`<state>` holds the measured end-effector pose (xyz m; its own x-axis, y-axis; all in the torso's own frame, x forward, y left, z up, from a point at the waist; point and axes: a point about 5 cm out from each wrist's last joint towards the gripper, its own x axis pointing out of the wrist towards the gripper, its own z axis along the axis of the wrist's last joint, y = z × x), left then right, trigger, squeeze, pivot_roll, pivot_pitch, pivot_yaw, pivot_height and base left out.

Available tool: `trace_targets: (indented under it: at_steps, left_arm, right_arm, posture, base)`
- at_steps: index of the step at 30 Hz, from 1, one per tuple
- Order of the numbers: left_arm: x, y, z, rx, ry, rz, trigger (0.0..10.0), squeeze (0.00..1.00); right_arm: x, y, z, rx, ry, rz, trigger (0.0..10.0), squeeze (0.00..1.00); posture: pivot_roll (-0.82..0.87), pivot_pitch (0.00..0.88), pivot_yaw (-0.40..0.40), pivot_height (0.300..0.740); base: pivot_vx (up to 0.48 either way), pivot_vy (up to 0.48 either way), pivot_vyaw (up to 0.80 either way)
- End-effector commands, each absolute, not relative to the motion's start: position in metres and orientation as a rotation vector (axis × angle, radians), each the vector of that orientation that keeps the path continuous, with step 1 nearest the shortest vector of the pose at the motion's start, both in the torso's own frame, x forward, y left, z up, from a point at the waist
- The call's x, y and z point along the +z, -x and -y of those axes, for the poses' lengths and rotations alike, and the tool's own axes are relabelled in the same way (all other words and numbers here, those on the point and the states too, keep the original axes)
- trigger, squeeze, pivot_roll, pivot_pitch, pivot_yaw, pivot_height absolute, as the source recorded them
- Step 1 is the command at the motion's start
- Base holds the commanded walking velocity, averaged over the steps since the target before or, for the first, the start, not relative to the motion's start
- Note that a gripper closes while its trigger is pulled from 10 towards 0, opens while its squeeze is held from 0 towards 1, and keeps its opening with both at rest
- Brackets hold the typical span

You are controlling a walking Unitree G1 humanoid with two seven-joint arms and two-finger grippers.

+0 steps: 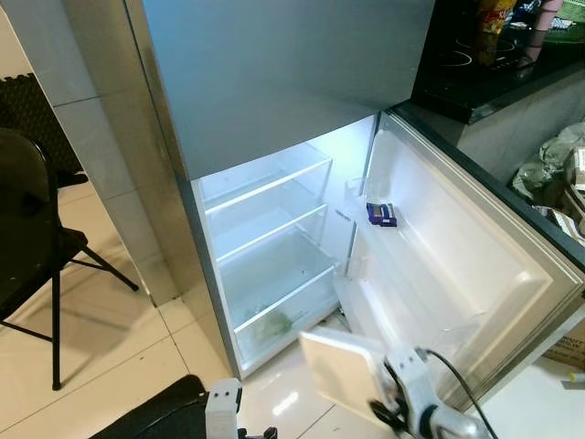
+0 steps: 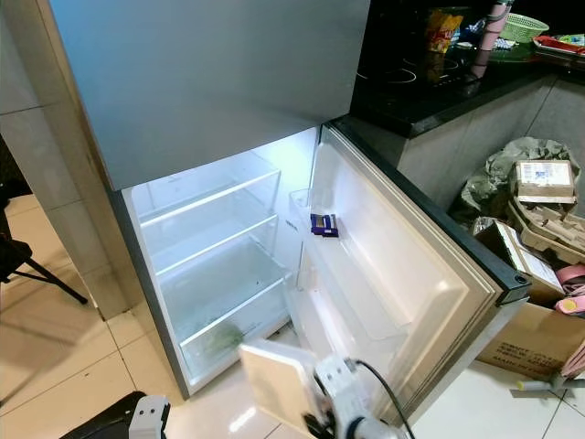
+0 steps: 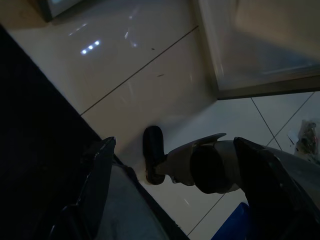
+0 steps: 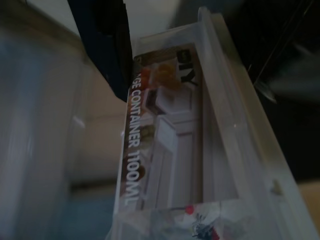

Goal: Restocking fridge

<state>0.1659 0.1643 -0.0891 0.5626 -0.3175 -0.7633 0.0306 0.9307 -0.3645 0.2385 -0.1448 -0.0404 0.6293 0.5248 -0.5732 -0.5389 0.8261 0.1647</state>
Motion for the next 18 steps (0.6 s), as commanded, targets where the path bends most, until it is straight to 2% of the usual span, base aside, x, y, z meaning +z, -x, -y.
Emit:
trace_targets:
  at_steps: [1,4,8,13,18]
  left_arm:
    - [-0.090,-0.163,-0.165,-0.218,0.317,-0.971,10.0,0.00]
    - [-0.091,-0.162,-0.162,-0.230,0.320,-0.973,10.0,0.00]
    - [-0.092,-0.161,-0.160,-0.241,0.314,-0.979,10.0,0.00]
    - [-0.092,-0.160,-0.160,-0.242,0.317,-0.980,10.0,0.00]
    - [-0.092,-0.158,-0.162,-0.239,0.307,-0.986,10.0,0.00]
  right_arm:
    - [-0.023,-0.257,0.144,0.605,-0.036,-0.539,10.0,0.00]
    - [-0.002,-0.281,0.159,0.470,0.014,-0.434,10.0,0.00]
    - [0.011,-0.295,0.181,0.311,0.031,-0.381,10.0,0.00]
    - [0.019,-0.302,0.203,0.181,0.074,-0.375,10.0,0.00]
    - [0.020,-0.301,0.219,0.135,0.137,-0.392,10.0,0.00]
  posture:
    - [-0.06,0.000,-0.051,0.740]
    - [-0.06,0.000,-0.056,0.740]
    - [-0.06,0.000,-0.059,0.740]
    - [-0.06,0.000,-0.060,0.740]
    - [-0.05,0.000,-0.059,0.740]
  base:
    - [0.000,0.000,0.00]
    - [0.000,0.000,0.00]
    - [0.000,0.000,0.00]
    - [0.000,0.000,0.00]
    - [0.000,0.000,0.00]
